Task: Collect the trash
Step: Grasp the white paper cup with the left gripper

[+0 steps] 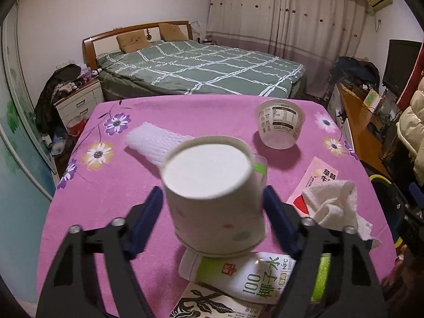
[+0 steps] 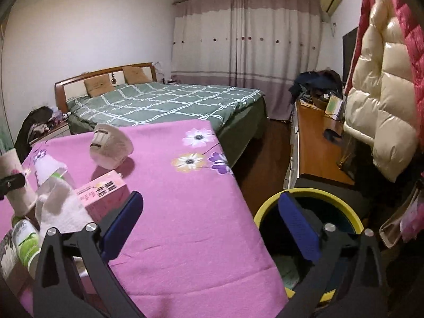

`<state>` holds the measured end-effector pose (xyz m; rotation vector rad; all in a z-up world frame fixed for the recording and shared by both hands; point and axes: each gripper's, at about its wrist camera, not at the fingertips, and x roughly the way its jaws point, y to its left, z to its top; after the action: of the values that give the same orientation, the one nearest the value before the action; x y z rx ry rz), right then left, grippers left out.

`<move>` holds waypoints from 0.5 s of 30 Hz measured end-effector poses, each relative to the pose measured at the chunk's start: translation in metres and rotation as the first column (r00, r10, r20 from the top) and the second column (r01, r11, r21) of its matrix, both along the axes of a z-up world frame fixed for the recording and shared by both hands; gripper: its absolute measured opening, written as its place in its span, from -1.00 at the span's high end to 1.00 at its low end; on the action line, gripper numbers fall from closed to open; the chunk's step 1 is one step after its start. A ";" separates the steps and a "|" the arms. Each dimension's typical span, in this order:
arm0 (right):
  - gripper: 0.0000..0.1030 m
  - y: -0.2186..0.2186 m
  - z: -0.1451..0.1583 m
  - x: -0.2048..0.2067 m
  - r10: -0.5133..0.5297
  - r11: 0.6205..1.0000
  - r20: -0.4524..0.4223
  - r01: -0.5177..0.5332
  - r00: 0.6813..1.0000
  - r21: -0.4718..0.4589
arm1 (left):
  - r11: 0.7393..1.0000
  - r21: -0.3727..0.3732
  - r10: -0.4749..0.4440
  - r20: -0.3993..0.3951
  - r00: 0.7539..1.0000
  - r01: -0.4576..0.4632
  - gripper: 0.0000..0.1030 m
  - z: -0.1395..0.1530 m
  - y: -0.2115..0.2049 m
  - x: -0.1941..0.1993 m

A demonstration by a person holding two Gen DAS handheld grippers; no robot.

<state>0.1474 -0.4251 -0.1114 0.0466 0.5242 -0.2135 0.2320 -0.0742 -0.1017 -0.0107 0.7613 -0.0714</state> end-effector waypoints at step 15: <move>-0.89 -0.072 0.020 -0.059 -0.107 0.992 0.011 0.106 0.994 0.065 | 0.984 0.088 -0.170 0.157 0.973 0.157 -0.24 0.073 -0.051 -0.048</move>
<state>0.0886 -0.4971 -0.0914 0.1391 0.5150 -0.3000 0.1838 -0.1253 -0.0282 0.1279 0.5985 -0.1986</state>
